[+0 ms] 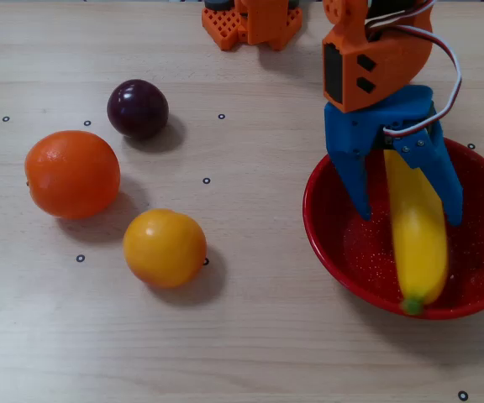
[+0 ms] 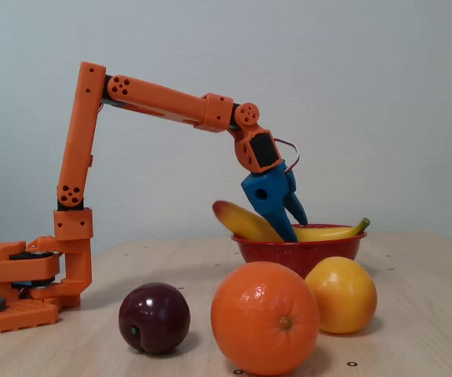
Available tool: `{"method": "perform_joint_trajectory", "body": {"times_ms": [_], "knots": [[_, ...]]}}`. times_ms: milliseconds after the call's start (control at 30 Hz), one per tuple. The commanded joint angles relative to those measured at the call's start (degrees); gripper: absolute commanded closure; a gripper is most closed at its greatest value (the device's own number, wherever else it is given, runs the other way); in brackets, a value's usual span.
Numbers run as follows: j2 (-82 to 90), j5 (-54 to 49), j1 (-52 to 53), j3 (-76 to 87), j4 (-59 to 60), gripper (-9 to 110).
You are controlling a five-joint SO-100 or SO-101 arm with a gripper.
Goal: Put banana in the red bowl.
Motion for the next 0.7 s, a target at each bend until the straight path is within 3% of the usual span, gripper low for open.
{"method": "perform_joint_trajectory", "body": {"times_ms": [0,133,400,667], "knots": [[3.6,0.88,0.62,-9.23,1.23,68],[4.13,1.76,0.53,-12.83,4.04,74],[7.56,1.93,0.88,-13.45,4.04,101],[13.36,3.78,2.37,-11.43,3.25,101]]}}
